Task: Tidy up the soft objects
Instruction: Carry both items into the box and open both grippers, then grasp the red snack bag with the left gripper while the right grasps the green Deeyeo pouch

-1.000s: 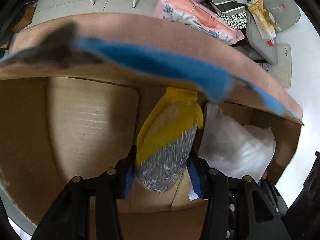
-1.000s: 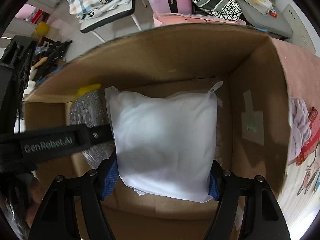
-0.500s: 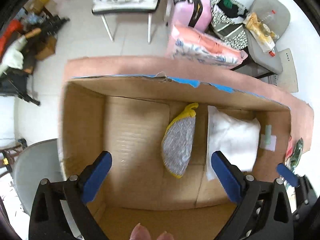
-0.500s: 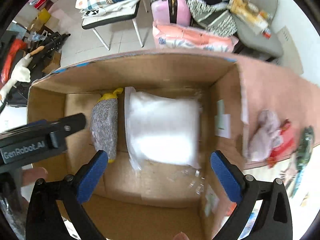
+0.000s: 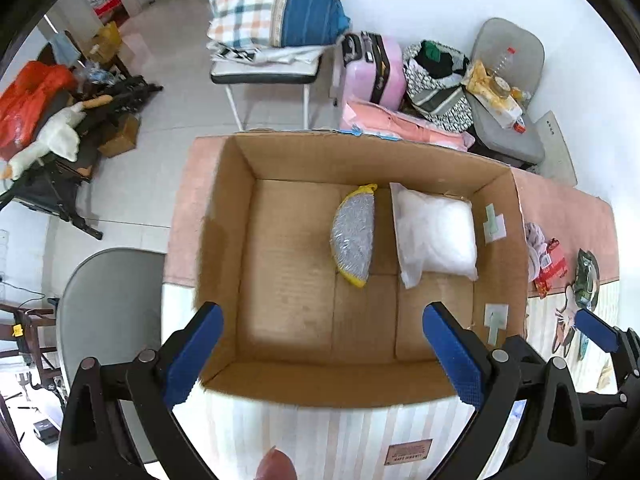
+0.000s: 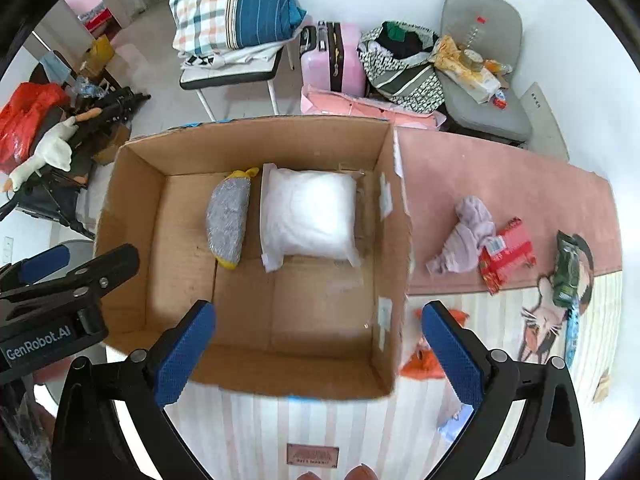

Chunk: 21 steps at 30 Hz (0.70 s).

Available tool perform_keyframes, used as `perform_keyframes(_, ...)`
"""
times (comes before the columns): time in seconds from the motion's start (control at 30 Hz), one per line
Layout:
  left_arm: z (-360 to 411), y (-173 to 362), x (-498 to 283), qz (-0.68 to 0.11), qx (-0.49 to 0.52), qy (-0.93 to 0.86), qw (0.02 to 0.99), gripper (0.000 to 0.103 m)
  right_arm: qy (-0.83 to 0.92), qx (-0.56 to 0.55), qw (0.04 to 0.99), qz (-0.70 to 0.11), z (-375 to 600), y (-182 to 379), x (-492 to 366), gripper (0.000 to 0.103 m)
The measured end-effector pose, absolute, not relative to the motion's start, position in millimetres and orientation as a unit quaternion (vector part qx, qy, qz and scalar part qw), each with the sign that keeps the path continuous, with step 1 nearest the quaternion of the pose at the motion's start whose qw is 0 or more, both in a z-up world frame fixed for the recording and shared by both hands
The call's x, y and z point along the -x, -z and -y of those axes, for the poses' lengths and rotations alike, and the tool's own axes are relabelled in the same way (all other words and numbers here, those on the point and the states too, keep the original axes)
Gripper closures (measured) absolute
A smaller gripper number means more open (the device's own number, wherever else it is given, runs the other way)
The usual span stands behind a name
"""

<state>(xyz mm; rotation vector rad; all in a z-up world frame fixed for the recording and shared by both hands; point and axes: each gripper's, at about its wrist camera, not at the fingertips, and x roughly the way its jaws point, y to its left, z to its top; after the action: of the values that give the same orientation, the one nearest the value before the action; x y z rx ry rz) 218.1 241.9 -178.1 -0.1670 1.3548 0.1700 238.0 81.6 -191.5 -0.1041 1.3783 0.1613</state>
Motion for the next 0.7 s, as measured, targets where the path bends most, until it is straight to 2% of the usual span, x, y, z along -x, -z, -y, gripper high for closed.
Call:
perform_keyframes(0.4,-206,128,-171,-0.588,0.039,-0.071,0.805,0.001,-0.082,-0.003,0.796,-0.600,-47,145,-172,0.000)
perform_keyframes(0.57,-145,112,-186,-0.570,-0.002,-0.023,0.821,0.001,-0.055,-0.031,0.804,-0.592,15,136,-177,0.000)
perform_keyframes(0.7,-65,117,-222,-0.568,-0.045,0.028,0.821,0.001,-0.010,-0.050,0.796,-0.603,96,138,-198,0.000)
